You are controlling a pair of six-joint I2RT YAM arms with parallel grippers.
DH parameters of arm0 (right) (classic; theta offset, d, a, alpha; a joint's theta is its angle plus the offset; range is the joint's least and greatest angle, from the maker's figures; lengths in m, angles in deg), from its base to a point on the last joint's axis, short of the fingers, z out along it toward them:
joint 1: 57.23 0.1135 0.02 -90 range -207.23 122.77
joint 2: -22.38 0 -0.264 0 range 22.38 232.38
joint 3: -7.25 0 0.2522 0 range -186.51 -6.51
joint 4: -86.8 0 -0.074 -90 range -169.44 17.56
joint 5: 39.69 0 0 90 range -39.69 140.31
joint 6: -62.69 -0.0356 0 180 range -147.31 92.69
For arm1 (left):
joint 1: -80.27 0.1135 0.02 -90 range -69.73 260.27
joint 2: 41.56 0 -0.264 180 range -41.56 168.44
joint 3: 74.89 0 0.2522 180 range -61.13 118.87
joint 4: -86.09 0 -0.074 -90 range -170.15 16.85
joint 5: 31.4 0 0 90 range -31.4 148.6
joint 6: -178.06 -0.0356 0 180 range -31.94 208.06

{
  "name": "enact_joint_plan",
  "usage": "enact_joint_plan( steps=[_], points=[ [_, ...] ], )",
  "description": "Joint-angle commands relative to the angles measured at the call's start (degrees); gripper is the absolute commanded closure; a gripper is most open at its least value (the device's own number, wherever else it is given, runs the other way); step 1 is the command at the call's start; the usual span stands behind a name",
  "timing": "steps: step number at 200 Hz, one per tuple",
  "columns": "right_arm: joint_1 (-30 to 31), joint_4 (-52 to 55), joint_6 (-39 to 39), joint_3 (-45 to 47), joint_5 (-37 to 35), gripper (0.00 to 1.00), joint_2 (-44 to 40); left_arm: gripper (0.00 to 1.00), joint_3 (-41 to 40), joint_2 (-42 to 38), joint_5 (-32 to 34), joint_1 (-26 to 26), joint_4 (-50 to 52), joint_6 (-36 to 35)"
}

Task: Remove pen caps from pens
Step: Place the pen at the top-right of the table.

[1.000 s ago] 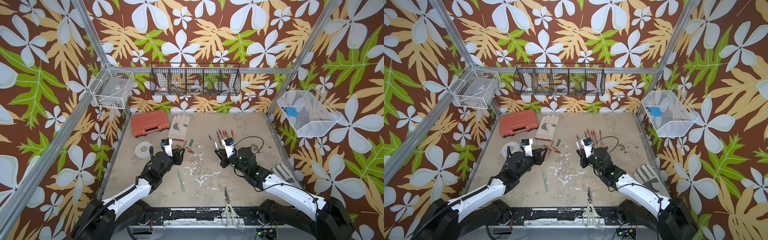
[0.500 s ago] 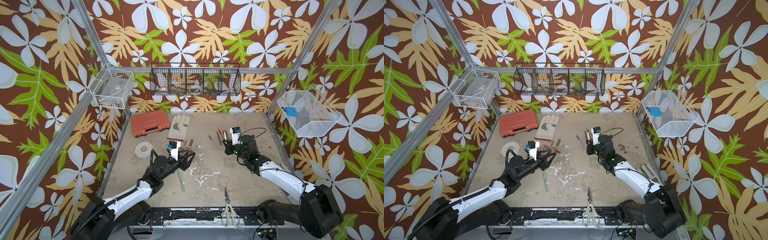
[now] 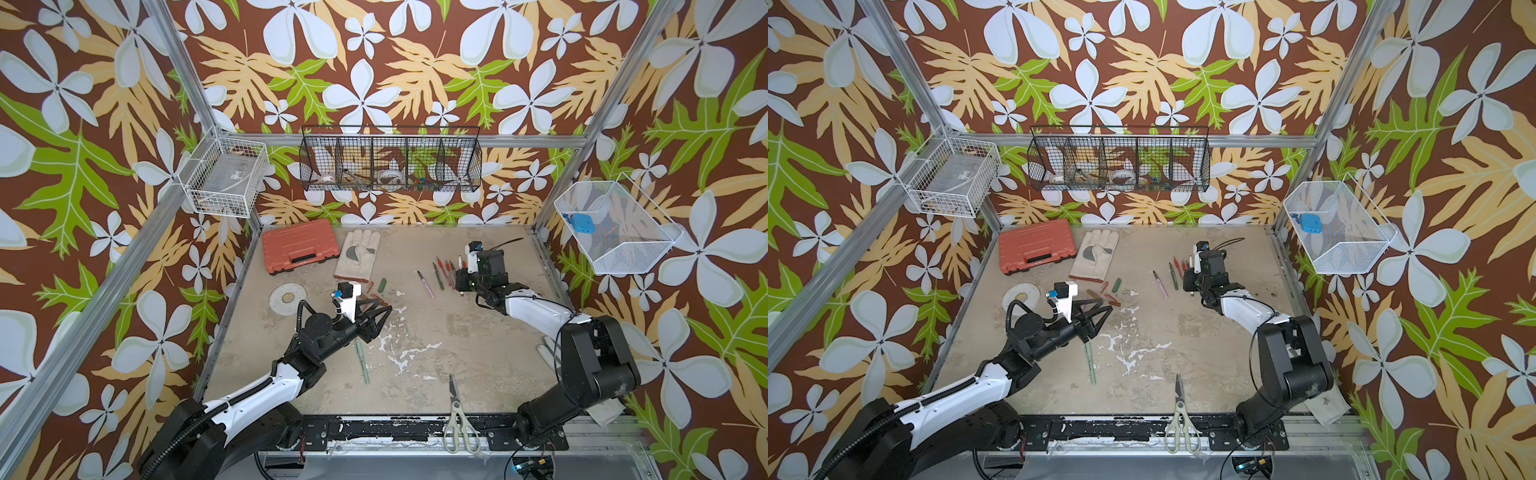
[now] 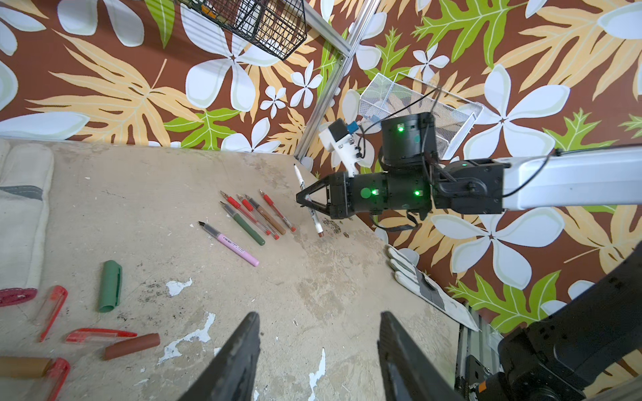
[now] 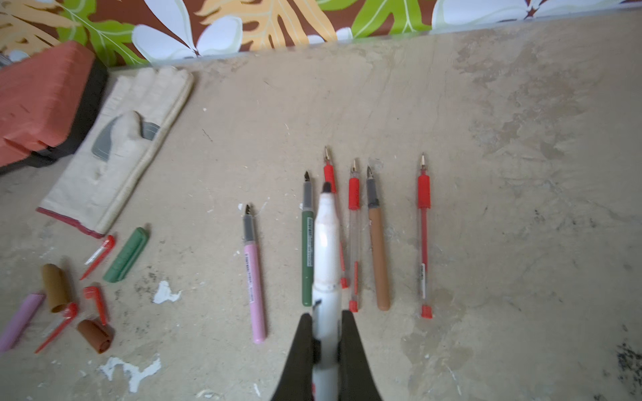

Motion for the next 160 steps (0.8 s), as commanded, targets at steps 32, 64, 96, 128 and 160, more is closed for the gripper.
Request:
enact_joint_plan(
  steps=[32,64,96,128,160],
  points=[
    [-2.5,2.8,1.2,-4.3,-2.6,1.0,6.5,0.44,-0.2,-1.7,-1.2,-0.3,-1.8,0.0],
    [-6.5,5.1,1.2,-7.5,-3.7,1.0,10.2,0.44,-0.2,-2.0,-1.3,-0.3,-1.8,-0.1],
    [-8.2,8.5,2.9,-11.6,-4.4,1.0,15.7,0.43,-0.3,-1.9,-1.0,-0.4,-1.9,-0.2],
    [-10.0,9.2,3.1,-13.5,-3.8,1.0,18.8,0.43,-0.1,-0.3,-0.9,-0.4,-2.1,-0.4],
    [-10.2,10.4,3.2,-14.8,-3.7,0.96,20.1,0.43,0.1,0.0,-1.0,-0.4,-1.8,-0.5]
  ],
)
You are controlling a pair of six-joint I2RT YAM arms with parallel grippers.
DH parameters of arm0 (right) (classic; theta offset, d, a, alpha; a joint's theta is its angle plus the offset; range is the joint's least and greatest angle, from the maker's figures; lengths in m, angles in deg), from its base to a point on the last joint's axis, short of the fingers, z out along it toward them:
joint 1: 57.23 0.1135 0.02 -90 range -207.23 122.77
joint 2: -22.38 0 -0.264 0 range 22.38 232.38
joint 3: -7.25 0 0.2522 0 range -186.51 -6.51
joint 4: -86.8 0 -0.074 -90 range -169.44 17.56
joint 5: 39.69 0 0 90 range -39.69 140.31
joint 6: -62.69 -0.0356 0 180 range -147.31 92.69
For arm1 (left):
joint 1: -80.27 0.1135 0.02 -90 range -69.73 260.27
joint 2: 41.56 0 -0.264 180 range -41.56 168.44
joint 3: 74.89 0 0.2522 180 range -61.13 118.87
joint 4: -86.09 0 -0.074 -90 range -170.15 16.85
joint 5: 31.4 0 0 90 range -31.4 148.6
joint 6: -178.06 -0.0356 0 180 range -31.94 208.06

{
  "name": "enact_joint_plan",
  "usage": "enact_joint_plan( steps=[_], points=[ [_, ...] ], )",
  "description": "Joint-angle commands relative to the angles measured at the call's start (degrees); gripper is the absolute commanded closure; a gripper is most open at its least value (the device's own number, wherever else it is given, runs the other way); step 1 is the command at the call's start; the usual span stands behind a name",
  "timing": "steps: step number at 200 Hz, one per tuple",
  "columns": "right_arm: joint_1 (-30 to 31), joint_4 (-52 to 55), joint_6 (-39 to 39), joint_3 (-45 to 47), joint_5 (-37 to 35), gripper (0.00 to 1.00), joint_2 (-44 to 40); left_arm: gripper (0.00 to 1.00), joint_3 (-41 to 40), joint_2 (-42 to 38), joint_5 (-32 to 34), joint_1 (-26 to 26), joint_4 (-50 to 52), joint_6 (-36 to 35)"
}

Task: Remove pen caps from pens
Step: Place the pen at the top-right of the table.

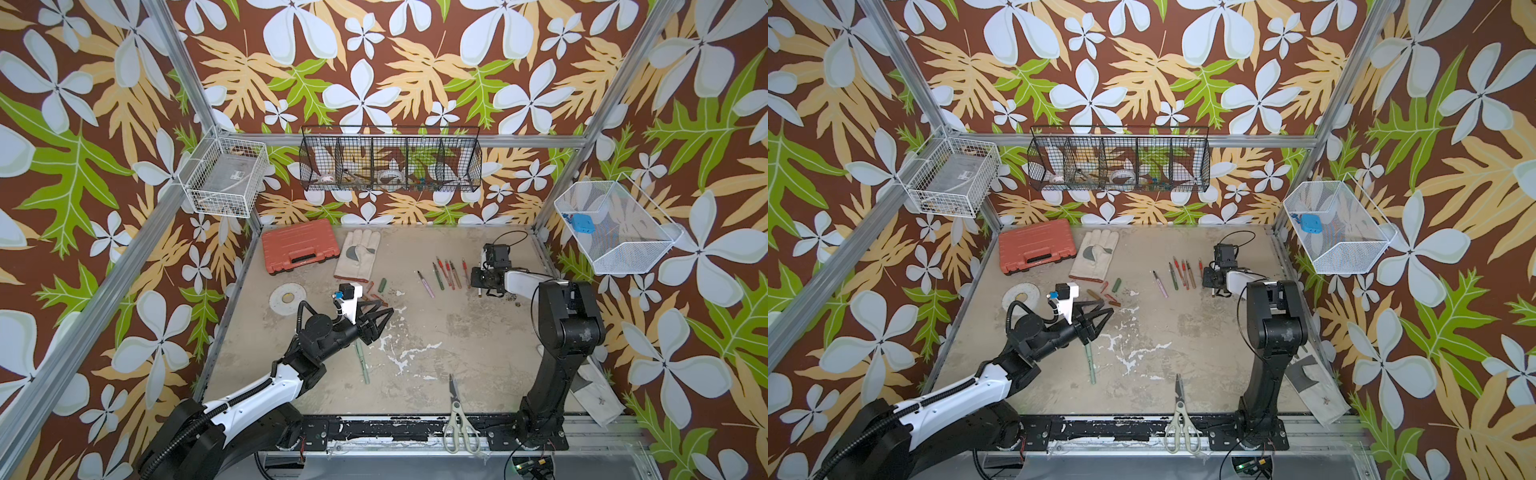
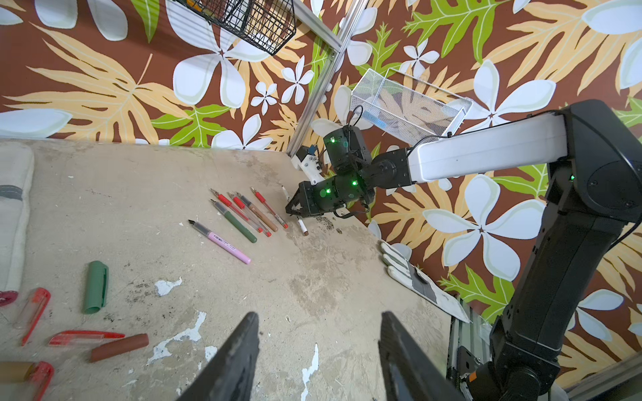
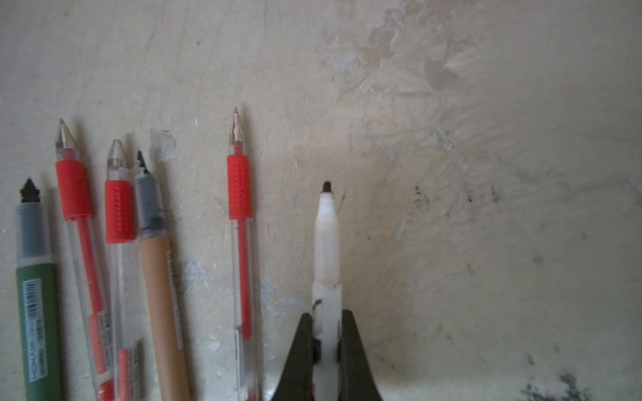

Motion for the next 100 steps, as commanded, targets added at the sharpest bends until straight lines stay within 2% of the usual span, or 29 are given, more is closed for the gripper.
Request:
enact_joint_plan(
  steps=[1,54,100],
  points=[
    [0.0,1.6,0.5,-0.8,0.2,0.96,0.5,0.43,0.3,-0.1,-0.2,0.0,-1.6,-0.5],
    [-0.1,5.6,1.2,-3.8,2.3,0.99,4.0,0.43,-0.1,-0.7,0.0,0.0,-1.8,-0.3],
    [-0.1,6.5,1.3,-4.1,2.6,0.84,3.8,0.43,-0.1,-0.7,0.0,0.0,-1.9,-0.2]
  ],
)
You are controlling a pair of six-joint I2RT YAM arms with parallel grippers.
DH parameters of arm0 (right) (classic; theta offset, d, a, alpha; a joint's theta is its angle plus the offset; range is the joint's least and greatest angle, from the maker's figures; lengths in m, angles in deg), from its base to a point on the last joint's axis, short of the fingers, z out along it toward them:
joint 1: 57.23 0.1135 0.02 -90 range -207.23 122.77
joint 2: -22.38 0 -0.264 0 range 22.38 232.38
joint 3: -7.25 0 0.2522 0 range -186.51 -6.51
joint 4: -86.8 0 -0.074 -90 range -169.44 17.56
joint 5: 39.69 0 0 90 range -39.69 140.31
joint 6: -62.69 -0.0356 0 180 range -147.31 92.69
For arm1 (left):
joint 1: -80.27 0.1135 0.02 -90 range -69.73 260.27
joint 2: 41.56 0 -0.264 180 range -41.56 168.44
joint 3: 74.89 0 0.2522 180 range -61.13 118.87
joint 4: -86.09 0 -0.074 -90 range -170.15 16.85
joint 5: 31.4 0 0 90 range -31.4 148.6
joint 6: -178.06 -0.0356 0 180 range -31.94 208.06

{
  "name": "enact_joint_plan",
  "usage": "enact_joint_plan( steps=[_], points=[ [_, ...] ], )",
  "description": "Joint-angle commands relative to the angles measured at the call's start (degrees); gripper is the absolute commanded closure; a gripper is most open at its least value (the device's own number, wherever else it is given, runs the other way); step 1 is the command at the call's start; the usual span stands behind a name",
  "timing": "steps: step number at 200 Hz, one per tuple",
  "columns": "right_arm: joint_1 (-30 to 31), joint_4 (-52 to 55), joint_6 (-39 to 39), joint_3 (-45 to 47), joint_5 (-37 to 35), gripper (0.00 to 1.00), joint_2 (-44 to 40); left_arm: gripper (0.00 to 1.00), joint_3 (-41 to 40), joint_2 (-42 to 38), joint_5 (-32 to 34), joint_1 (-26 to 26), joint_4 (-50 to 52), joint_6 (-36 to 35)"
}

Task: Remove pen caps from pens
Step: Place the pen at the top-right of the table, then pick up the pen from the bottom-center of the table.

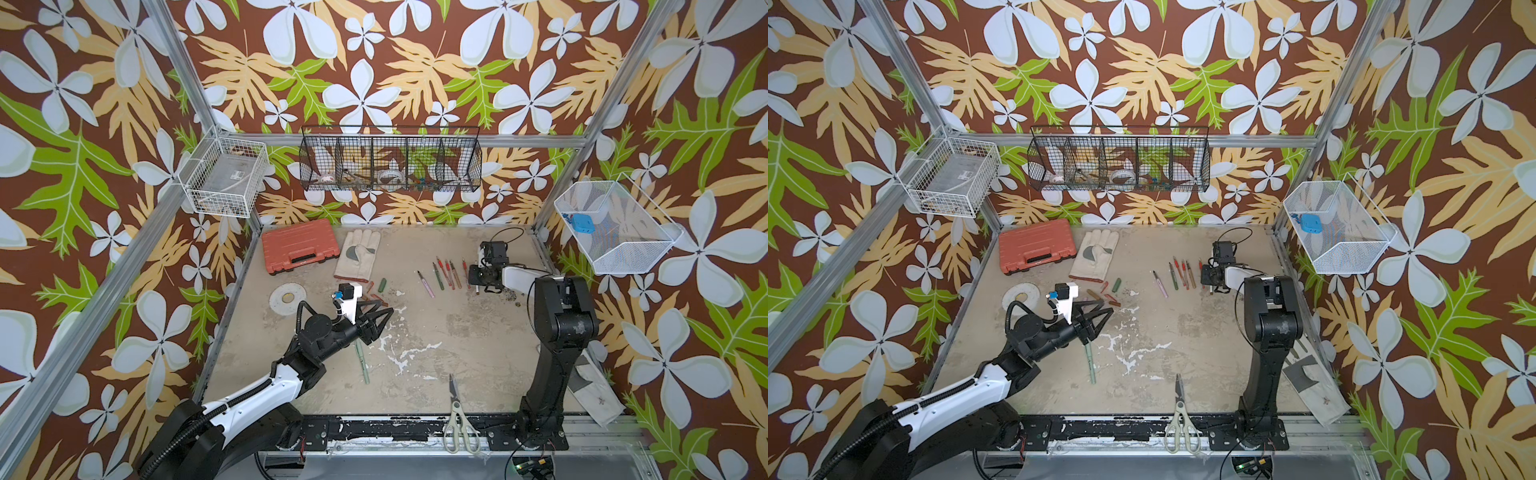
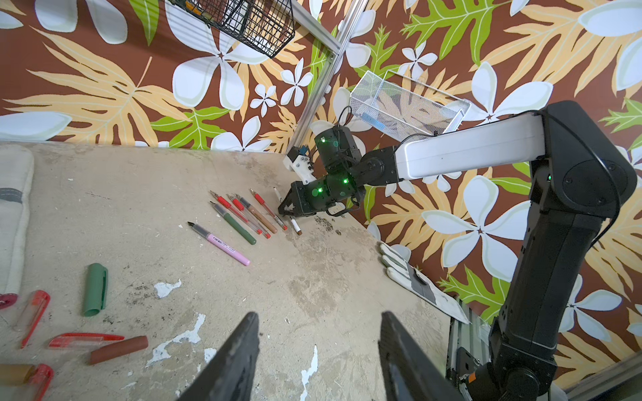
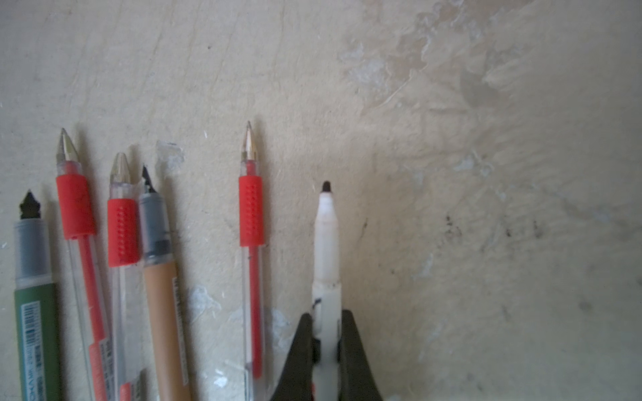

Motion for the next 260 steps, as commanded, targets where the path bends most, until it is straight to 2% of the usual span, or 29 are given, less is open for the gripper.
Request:
enact_joint_plan(
  steps=[1,28,60,93,124,202,260],
  points=[
    [0.1,4.6,0.3,0.2,0.7,0.84,0.2,0.43,-0.1,-0.2,0.0,0.0,-1.9,-0.3],
    [0.1,4.6,-0.1,0.4,0.6,0.79,-1.7,0.43,0.0,-0.2,0.2,0.0,-1.8,-0.3],
    [0.1,4.8,-0.6,0.3,1.0,0.66,-5.2,0.43,0.0,-0.3,0.2,0.0,-1.7,-0.3],
    [0.1,4.3,-1.8,1.0,2.2,0.65,-10.4,0.43,0.1,-0.3,0.0,0.0,-1.7,-0.3],
    [0.9,1.6,-3.3,4.4,2.6,0.64,-18.7,0.43,0.2,-0.5,-0.1,0.1,-1.7,-0.1],
    [9.9,-3.2,-7.5,11.8,4.4,0.53,-40.2,0.43,0.0,-2.8,1.4,0.0,0.0,-0.2],
    [16.3,-0.8,-6.5,17.6,7.2,0.51,-50.4,0.43,0.8,-5.6,10.3,0.0,6.8,0.6]
  ],
)
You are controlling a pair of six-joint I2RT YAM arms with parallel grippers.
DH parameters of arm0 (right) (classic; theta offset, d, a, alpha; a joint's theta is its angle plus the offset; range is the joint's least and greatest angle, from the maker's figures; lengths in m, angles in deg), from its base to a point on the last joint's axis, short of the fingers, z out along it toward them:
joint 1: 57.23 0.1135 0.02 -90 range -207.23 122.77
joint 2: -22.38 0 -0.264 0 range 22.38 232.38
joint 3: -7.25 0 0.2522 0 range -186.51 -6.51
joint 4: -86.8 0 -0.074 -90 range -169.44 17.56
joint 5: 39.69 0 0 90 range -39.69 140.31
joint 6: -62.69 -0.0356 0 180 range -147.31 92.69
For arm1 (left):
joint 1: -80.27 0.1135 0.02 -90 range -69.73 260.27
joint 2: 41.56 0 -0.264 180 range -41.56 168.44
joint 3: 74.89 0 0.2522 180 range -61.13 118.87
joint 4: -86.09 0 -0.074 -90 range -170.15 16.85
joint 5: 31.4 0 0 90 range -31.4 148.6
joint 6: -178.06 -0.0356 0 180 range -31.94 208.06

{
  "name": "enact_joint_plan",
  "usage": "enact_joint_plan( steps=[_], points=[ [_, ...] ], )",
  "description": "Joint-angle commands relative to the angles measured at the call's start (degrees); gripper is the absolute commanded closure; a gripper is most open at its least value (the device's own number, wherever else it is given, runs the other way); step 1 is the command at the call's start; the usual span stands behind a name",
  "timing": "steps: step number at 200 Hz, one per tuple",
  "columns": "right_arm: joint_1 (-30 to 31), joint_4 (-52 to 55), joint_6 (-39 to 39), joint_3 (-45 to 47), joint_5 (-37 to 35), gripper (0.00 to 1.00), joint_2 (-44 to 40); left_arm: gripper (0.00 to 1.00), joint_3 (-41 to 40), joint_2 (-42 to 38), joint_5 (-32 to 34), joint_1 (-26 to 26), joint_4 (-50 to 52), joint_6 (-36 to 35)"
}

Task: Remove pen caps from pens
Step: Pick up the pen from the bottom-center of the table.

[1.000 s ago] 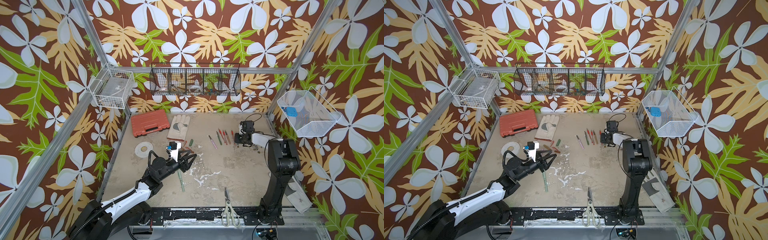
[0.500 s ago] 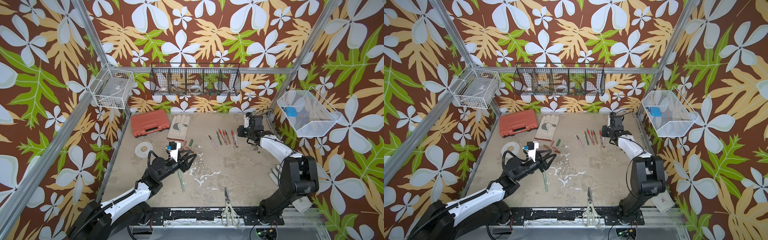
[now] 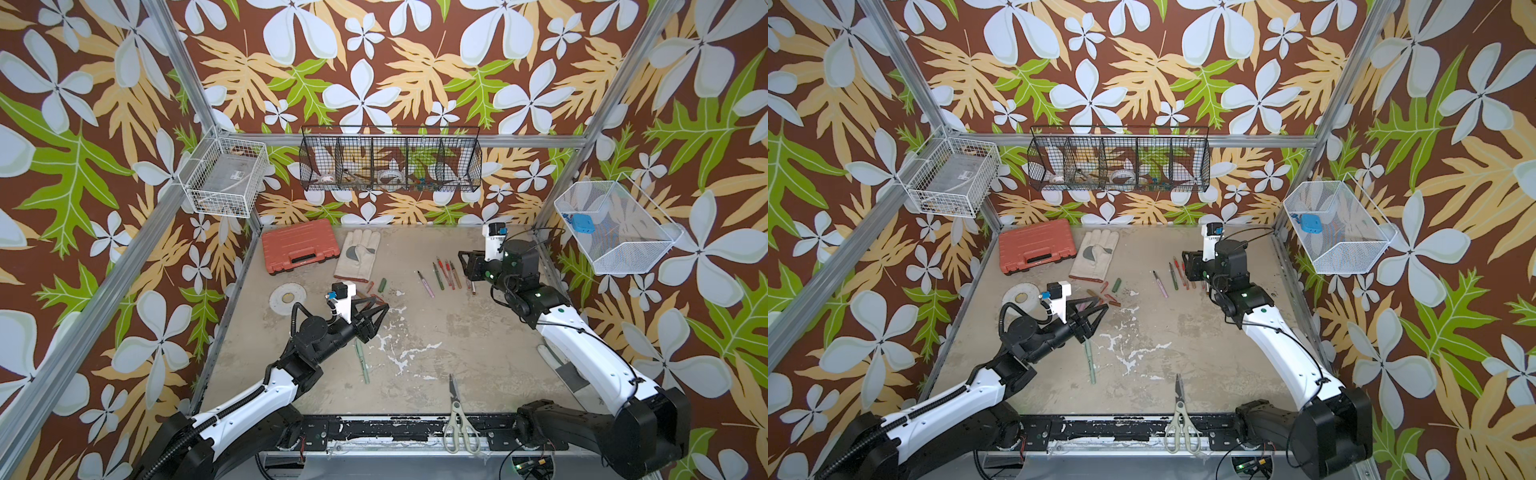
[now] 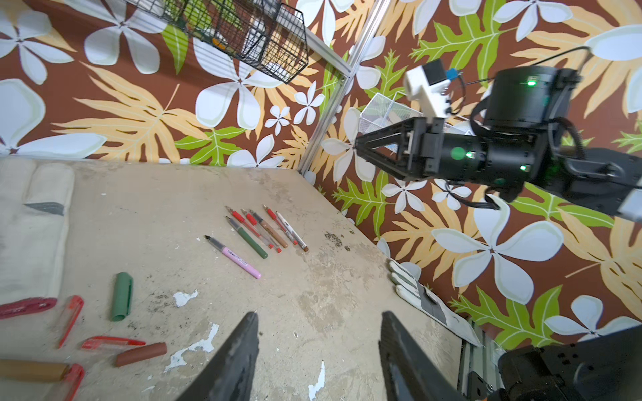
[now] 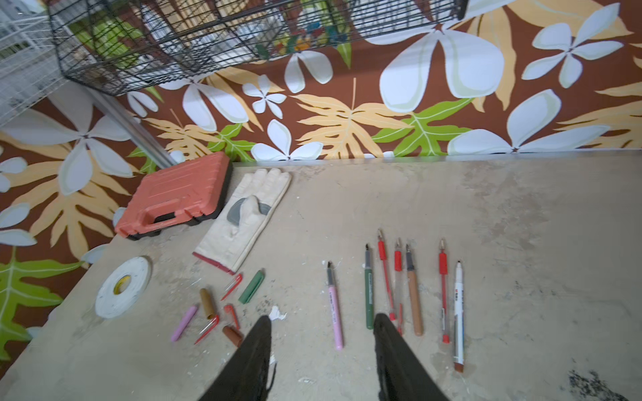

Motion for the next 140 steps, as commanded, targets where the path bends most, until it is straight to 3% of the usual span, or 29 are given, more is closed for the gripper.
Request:
enact_joint_plan(
  steps=[1,55,72,118,140],
  points=[
    [1.9,0.7,-0.1,2.2,1.6,0.51,-3.0,0.43,0.6,-1.0,5.1,0.0,3.0,0.4],
    [3.6,0.6,-4.3,10.1,10.0,0.52,-8.4,0.43,2.9,-3.6,12.8,0.0,12.3,0.2],
    [6.3,0.6,-2.9,11.9,9.6,0.53,-8.7,0.44,5.6,-4.2,16.8,0.0,21.3,3.3],
    [17.1,-1.8,1.7,14.0,5.0,0.53,-3.4,0.44,10.5,-3.4,18.1,-0.3,43.1,12.4],
    [20.4,-1.4,2.7,13.0,4.2,0.53,-0.5,0.47,11.7,-2.3,22.2,-5.7,51.0,15.5]
  ],
)
